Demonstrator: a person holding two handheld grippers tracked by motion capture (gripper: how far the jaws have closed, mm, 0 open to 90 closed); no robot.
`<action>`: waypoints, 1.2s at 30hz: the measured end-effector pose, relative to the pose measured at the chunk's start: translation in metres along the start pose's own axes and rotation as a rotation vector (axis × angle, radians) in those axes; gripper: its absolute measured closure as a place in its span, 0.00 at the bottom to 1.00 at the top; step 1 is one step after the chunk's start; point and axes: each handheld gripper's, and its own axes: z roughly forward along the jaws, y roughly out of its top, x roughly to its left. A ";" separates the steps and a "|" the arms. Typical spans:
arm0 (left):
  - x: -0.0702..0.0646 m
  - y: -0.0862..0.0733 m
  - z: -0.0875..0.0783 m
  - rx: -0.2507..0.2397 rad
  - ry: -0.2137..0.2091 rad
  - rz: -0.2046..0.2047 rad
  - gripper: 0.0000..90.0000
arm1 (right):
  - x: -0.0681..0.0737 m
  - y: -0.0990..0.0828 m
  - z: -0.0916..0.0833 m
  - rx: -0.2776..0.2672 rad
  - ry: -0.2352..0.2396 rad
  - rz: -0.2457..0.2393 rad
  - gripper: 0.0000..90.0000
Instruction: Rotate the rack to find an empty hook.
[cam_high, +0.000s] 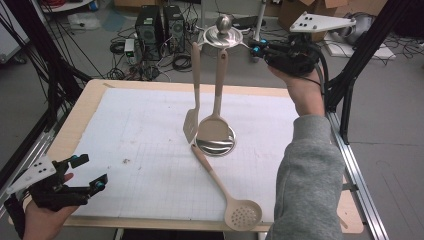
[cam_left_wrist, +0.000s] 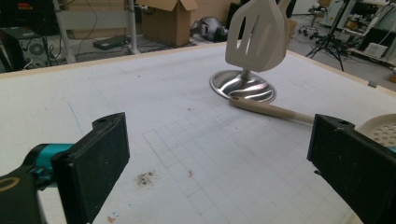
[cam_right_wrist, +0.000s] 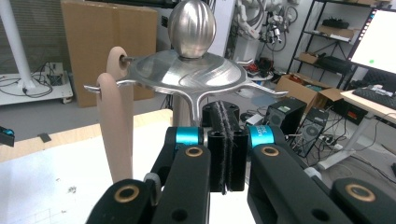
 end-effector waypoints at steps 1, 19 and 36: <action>0.000 0.000 0.000 0.000 0.000 -0.001 0.07 | 0.000 0.000 0.000 0.008 -0.004 -0.002 1.00; -0.002 -0.001 0.003 0.011 -0.005 0.004 0.07 | 0.004 0.001 -0.005 0.009 0.010 -0.018 1.00; -0.002 -0.002 0.005 0.014 -0.006 -0.004 0.07 | -0.002 -0.002 -0.006 -0.001 -0.012 0.013 1.00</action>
